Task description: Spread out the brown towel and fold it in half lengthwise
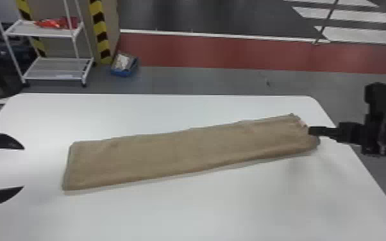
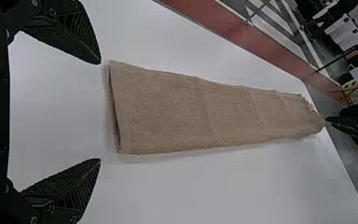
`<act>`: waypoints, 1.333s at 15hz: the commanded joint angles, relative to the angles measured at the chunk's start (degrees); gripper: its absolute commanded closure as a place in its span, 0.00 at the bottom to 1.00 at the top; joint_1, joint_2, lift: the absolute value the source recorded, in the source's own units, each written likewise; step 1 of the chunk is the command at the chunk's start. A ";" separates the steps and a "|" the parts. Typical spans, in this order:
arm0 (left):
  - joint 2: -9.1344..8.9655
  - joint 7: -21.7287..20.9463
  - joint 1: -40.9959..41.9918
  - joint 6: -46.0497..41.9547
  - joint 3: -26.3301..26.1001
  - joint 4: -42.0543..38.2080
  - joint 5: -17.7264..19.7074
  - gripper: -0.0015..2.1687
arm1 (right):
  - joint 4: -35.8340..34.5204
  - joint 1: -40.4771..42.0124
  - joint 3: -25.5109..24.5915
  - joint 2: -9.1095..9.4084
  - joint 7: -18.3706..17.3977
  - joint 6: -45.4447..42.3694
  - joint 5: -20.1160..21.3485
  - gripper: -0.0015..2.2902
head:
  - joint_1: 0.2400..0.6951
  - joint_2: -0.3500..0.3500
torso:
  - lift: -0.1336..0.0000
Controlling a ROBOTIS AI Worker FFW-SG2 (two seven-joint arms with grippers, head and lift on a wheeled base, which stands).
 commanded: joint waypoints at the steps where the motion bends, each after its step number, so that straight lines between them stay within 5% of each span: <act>1: 0.06 0.07 -0.11 -0.01 -0.34 0.31 -0.08 0.07 | -1.98 1.44 0.50 -0.85 0.30 3.23 0.72 0.04 | 1.00 0.35 | 0.07; 11: 0.24 0.42 -0.20 -0.53 -0.69 0.93 -0.08 0.07 | 10.94 -3.48 3.14 -1.03 -4.18 -6.97 3.27 0.09 | 1.00 0.32 | 0.07; 15: 0.33 0.42 -0.20 -1.41 -0.52 1.28 -0.08 0.07 | 12.61 -4.27 4.63 -0.76 -4.71 -7.14 4.41 0.37 | 1.00 0.32 | 0.07; 17: 0.33 0.42 -0.20 -1.41 -0.52 1.28 -0.08 0.07 | 12.70 -4.27 4.90 -0.76 -5.58 -6.97 4.41 0.61 | 1.00 0.32 | 0.07; 20: 0.33 0.33 -0.29 -1.41 -0.52 1.19 -0.08 0.07 | 12.26 -3.13 4.81 -0.76 -4.62 -4.33 4.32 0.71 | 1.00 0.32 | 0.07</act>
